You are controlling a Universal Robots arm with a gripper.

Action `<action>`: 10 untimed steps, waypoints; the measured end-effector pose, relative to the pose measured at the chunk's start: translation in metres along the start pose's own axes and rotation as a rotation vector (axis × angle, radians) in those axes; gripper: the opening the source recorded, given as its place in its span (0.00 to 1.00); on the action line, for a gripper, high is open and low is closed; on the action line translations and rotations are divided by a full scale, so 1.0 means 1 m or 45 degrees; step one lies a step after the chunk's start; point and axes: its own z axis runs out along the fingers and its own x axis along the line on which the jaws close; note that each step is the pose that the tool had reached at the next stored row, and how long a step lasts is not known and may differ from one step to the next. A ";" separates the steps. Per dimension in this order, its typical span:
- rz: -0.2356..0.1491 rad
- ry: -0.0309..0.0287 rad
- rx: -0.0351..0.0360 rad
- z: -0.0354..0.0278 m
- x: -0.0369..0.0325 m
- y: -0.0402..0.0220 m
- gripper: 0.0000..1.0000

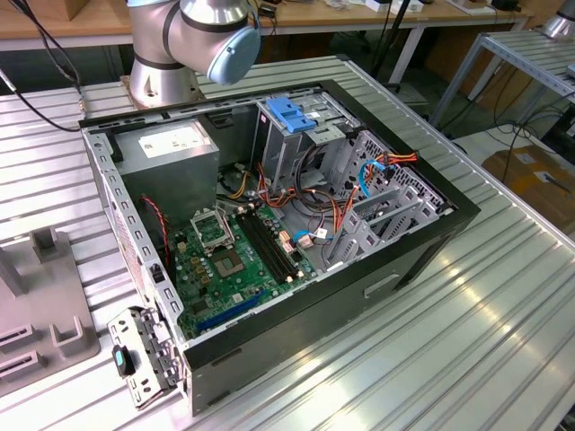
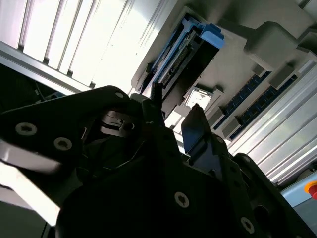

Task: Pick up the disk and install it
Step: 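Pick up the disk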

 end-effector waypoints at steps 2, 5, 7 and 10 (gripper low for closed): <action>0.000 0.0001 0.0000 0.0000 0.0000 0.0000 0.54; 0.000 0.0001 0.0000 0.0000 0.0000 0.0000 0.60; 0.000 0.0001 0.0000 0.0000 0.0000 0.0000 0.60; 0.000 0.0001 -0.0001 0.0005 0.0000 0.0000 0.60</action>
